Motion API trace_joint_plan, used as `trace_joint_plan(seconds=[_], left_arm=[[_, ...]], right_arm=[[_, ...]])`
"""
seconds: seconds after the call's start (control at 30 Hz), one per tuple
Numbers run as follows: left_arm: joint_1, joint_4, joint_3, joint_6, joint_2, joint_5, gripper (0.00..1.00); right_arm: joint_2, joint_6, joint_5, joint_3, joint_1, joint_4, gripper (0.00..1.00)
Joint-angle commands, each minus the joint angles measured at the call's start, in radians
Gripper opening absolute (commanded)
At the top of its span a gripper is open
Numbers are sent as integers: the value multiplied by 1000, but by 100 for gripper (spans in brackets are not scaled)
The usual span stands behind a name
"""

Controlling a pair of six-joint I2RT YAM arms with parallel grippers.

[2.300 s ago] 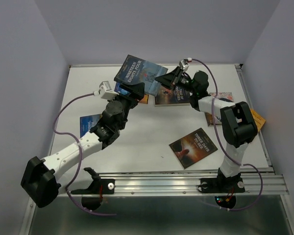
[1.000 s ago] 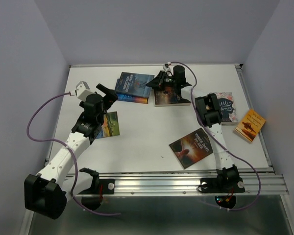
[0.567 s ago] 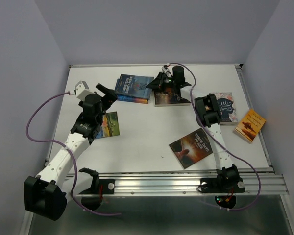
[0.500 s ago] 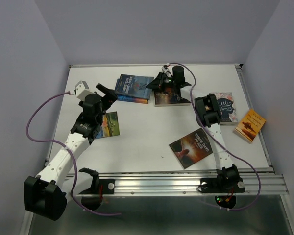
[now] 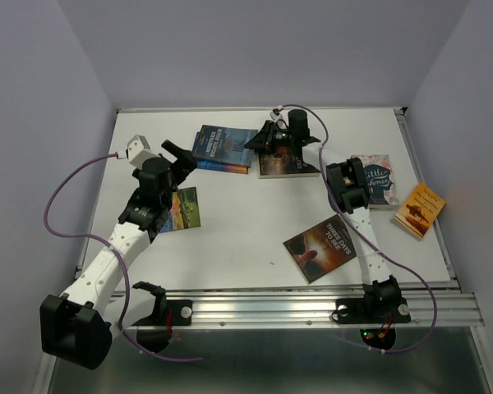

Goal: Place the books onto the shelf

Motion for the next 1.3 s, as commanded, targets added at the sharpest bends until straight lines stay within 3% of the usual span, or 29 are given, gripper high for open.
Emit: trace_joint_plan(seconds=[0.0, 0.07, 0.37, 0.7, 0.87, 1.27], left_arm=[[8, 23, 21, 38, -4, -2, 99], [8, 20, 29, 47, 2, -1, 99], [10, 18, 35, 59, -11, -7, 99], [10, 17, 33, 51, -25, -1, 99], [12, 20, 29, 50, -34, -4, 99], [12, 18, 17, 51, -42, -4, 99]], right_arm=[[-11, -147, 40, 34, 33, -144, 39], [-29, -199, 88, 37, 33, -236, 52], [-167, -328, 340, -29, 33, -370, 63], [-268, -431, 573, -49, 52, -496, 85], [-302, -458, 621, -52, 62, -523, 86], [-235, -486, 589, 35, 124, -530, 75]])
